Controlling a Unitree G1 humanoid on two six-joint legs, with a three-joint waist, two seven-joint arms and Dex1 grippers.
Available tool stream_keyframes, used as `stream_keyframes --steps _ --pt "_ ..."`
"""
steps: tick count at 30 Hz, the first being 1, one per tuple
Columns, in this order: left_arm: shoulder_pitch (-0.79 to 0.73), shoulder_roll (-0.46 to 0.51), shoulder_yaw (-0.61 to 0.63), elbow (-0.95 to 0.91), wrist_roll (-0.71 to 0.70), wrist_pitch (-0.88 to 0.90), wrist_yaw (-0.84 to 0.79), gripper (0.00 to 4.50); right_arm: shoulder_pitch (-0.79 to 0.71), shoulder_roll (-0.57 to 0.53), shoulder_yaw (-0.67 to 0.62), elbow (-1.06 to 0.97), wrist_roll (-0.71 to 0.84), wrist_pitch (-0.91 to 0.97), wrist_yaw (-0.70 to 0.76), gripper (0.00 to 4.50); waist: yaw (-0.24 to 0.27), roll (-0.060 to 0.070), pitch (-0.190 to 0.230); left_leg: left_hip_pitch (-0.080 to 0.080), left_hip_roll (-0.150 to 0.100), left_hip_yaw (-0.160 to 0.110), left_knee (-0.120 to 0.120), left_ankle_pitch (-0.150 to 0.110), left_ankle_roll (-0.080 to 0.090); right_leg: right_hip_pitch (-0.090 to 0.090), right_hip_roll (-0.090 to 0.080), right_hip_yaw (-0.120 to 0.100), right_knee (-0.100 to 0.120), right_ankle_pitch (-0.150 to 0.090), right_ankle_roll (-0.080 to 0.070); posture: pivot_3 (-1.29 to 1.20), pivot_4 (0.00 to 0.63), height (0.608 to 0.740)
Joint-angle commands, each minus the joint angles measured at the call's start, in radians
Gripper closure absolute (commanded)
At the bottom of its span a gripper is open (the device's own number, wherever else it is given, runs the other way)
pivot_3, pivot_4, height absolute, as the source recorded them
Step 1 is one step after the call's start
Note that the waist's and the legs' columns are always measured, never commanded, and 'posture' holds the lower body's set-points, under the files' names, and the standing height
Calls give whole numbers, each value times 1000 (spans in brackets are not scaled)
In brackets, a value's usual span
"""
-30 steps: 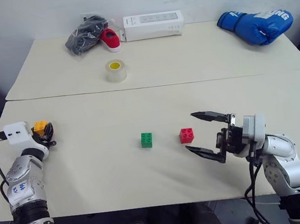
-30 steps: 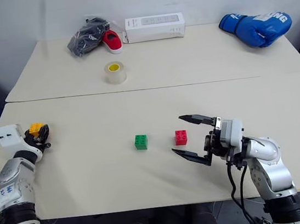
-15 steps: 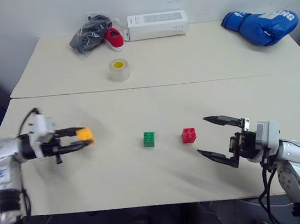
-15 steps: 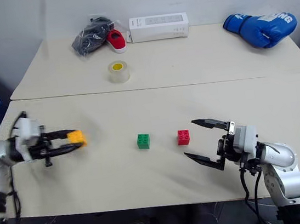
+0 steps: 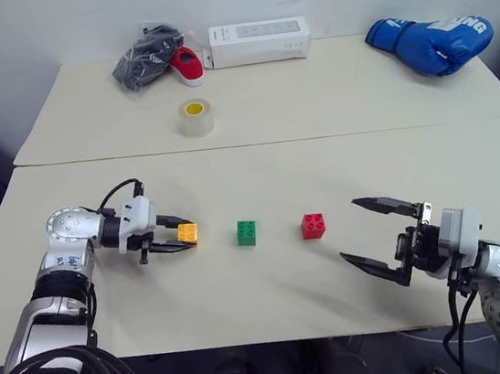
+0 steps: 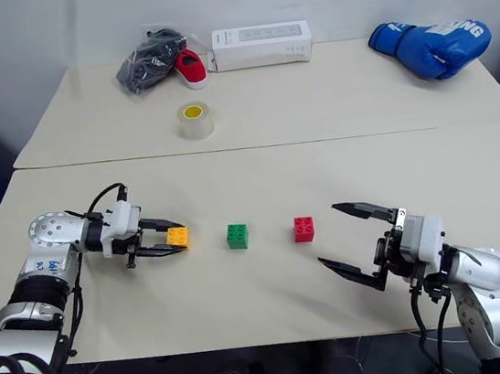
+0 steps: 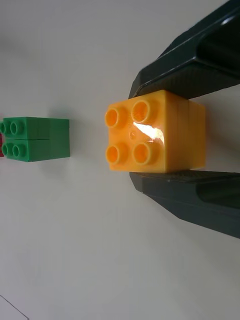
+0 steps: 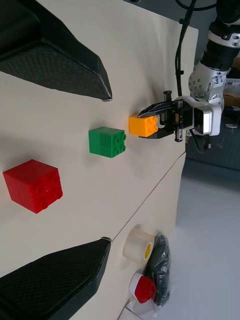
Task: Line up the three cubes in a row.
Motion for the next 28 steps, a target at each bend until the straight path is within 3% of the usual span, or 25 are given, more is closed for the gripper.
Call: stream_keyframes --steps 1,2,9,15,19,23,28 --pt "-9 -1 -37 19 4 7 -112 2995 7 -23 -37 -37 14 -4 -3 0 2 0 0 0 0 0 1 0 0 0 0 0 0 0 0 0 150 740" --pt "-11 -1 -38 22 10 12 -112 2995 7 -24 -38 -35 15 -5 -1 0 3 0 0 0 0 0 1 0 0 0 0 0 0 0 0 0 150 740" --pt "5 63 100 58 13 -7 -65 952 -60 -59 -42 46 30 -10 72 0 -4 0 0 -1 1 -1 2 0 0 -1 1 0 0 0 0 0 150 740" --pt "203 191 240 -161 -55 90 -19 952 -129 -148 -69 136 60 13 184 0 -26 0 0 -1 3 -1 1 -1 -1 -1 -4 -1 0 0 0 0 150 740" --pt "470 275 422 -406 -136 239 97 952 -222 -246 -87 247 43 28 272 0 -29 3 2 -1 2 -2 2 -1 0 0 -7 -1 0 0 0 0 150 740" --pt "718 293 598 -667 -173 388 237 952 -371 -318 -75 444 -24 -10 331 0 -23 4 2 -1 1 -3 2 -2 1 0 -10 -1 -1 0 0 0 150 740" --pt "852 276 685 -799 -162 438 295 952 -428 -300 -43 539 -63 -51 374 0 -10 4 3 -1 1 -6 1 -2 0 0 -11 -2 -5 -1 -1 0 150 740"
